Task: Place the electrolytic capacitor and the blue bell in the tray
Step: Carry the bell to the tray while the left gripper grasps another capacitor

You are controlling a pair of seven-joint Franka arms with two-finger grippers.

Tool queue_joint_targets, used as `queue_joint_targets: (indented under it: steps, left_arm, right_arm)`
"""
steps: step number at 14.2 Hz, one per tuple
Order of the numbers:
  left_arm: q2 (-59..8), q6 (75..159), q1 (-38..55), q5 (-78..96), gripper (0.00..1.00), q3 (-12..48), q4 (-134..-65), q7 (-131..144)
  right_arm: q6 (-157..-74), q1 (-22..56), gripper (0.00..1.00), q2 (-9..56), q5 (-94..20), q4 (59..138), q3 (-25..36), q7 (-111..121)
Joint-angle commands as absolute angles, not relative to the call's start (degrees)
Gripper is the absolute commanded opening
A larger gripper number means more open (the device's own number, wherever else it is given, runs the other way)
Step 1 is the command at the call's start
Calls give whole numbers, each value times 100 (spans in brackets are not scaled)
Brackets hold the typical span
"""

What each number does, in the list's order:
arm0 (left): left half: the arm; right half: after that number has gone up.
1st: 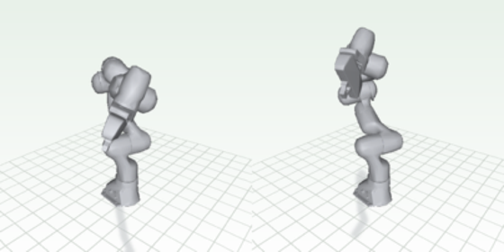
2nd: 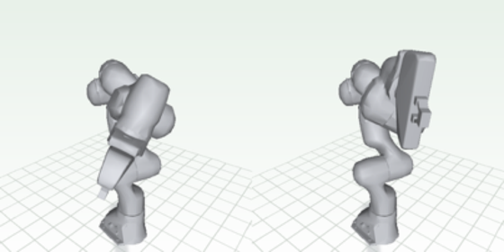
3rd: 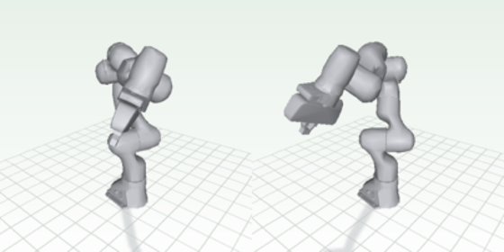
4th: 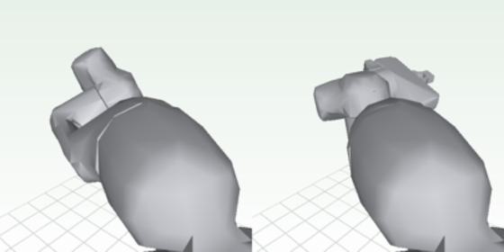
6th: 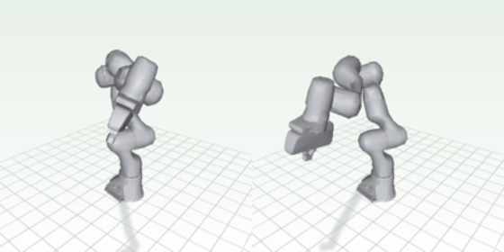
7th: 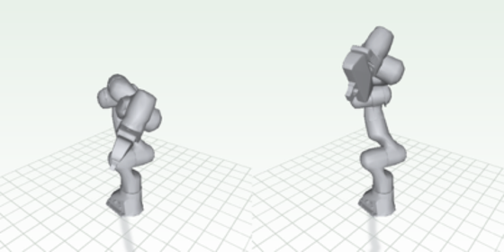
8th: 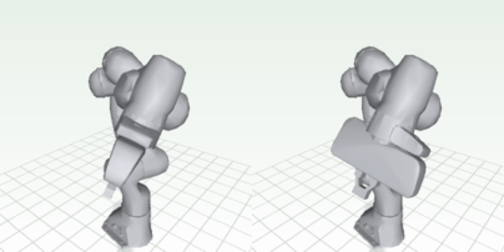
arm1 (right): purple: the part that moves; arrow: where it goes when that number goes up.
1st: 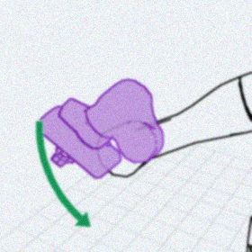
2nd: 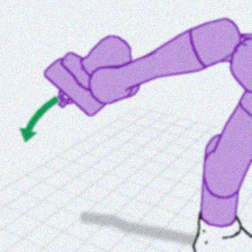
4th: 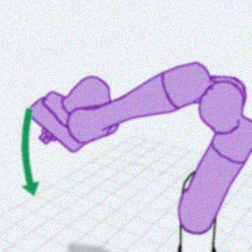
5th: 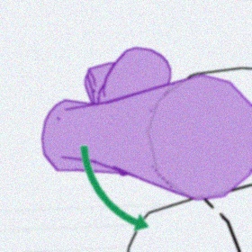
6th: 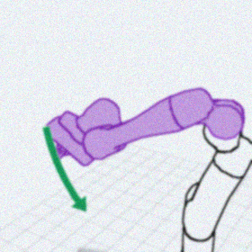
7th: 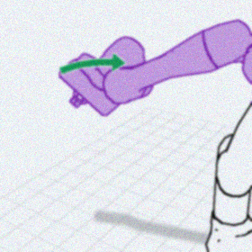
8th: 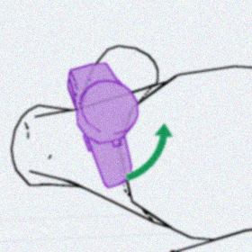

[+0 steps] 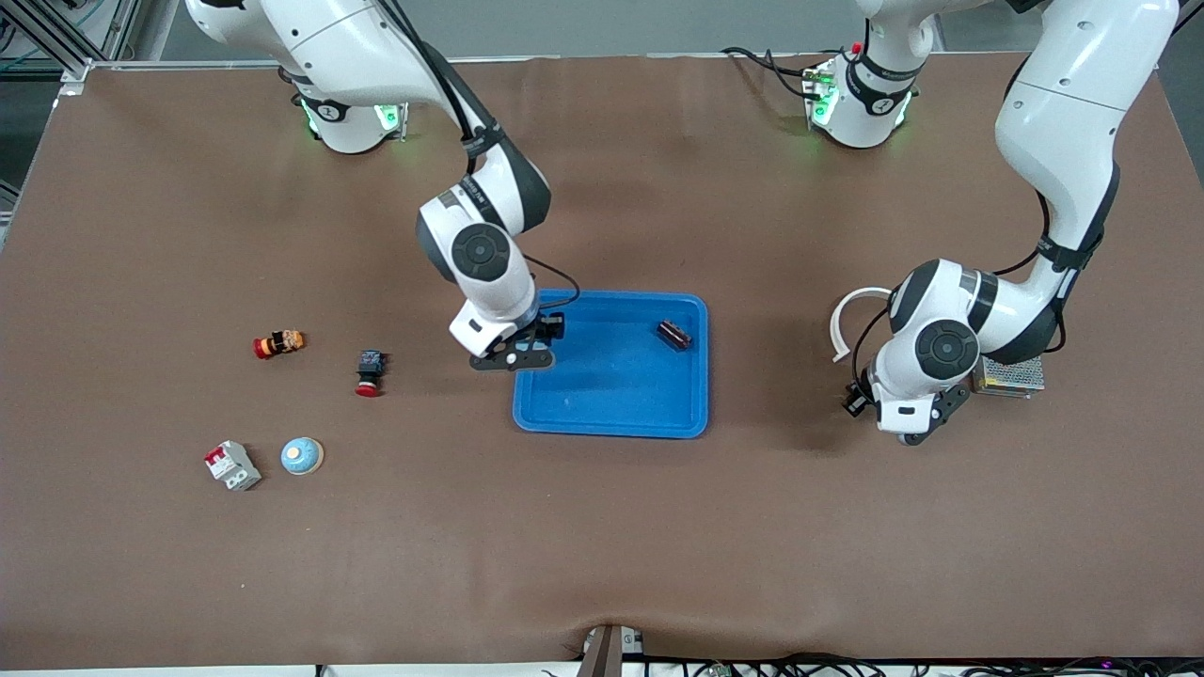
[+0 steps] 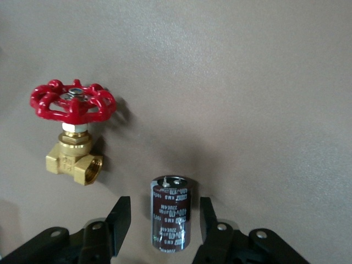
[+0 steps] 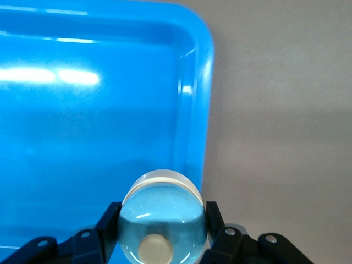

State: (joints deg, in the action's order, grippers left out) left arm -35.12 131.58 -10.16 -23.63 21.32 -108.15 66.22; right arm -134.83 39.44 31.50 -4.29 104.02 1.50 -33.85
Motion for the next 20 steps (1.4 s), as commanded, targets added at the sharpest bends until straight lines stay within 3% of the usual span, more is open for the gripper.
queue_joint_targets:
  steps: [1,2,6,12,17,18,20]
  left_arm:
    - [-3516,13280,-1090,-2505,5,2188,-10863,6618]
    - [-3490,13245,-1072,-2496,0,2197,-10820,6627]
    - [-3270,13106,-985,-2496,0,2232,-10697,6680]
    - [-3155,12288,-923,-2408,0,2917,-10161,7162]
    - [-3286,12190,-722,-2408,0,3419,-9897,8110]
    - [-3339,12190,-555,-2400,0,3419,-9801,8269]
    - [-3506,12190,-291,-2330,0,3419,-9581,8506]
  right_arm:
    - [-13544,4244,52,3103,-483,10433,211,-3848]
    - [-13561,4332,52,3120,-475,10424,220,-4006]
    - [-13929,4395,52,3409,-475,10292,220,-4113]
    - [-14098,4500,52,3709,-466,10126,220,-4166]
    - [-14159,4544,54,3770,-466,10099,228,-4280]
    - [-14159,4544,60,3771,-466,10099,229,-4280]
    - [-14168,4544,85,3771,-457,10107,228,-4280]
